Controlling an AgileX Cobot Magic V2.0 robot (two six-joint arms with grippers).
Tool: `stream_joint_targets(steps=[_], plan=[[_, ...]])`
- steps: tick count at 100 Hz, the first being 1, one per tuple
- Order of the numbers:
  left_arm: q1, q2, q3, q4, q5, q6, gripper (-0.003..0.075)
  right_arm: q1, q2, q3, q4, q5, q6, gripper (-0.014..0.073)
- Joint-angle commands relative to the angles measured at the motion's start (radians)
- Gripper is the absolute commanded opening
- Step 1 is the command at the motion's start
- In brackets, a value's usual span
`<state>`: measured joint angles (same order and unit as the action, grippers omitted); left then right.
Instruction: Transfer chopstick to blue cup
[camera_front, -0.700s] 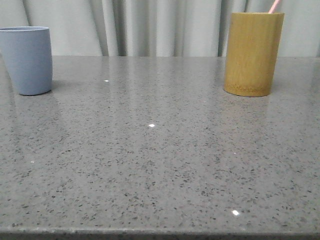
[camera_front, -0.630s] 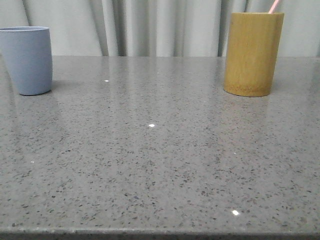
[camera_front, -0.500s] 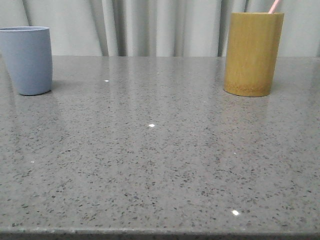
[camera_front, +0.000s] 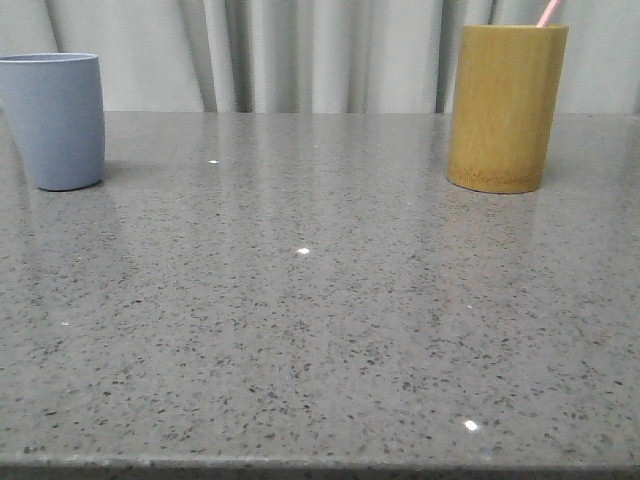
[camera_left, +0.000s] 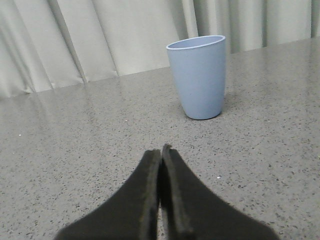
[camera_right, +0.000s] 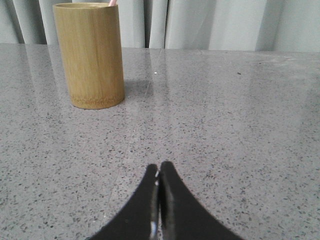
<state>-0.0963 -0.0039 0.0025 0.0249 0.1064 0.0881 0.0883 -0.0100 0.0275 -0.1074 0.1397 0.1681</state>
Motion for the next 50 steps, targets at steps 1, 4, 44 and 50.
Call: stream_joint_targets(steps=[1,4,44,50], plan=[[0.003,-0.035,0.007,0.000,-0.084,-0.005,-0.0019,-0.005,-0.017,0.000,-0.002,-0.109,-0.009,-0.0067],[0.003,-0.035,0.007,0.000,-0.086,-0.005,-0.0019,-0.005,-0.017,0.000,-0.002,-0.132,-0.009,-0.0067],[0.003,0.004,-0.123,-0.129,-0.004,-0.007,-0.0019,-0.005,0.003,-0.149,-0.006,-0.051,-0.010,-0.0067],[0.003,0.043,-0.168,-0.175,0.014,-0.007,-0.0019,-0.005,0.027,-0.212,-0.014,0.001,-0.010,-0.0067]])
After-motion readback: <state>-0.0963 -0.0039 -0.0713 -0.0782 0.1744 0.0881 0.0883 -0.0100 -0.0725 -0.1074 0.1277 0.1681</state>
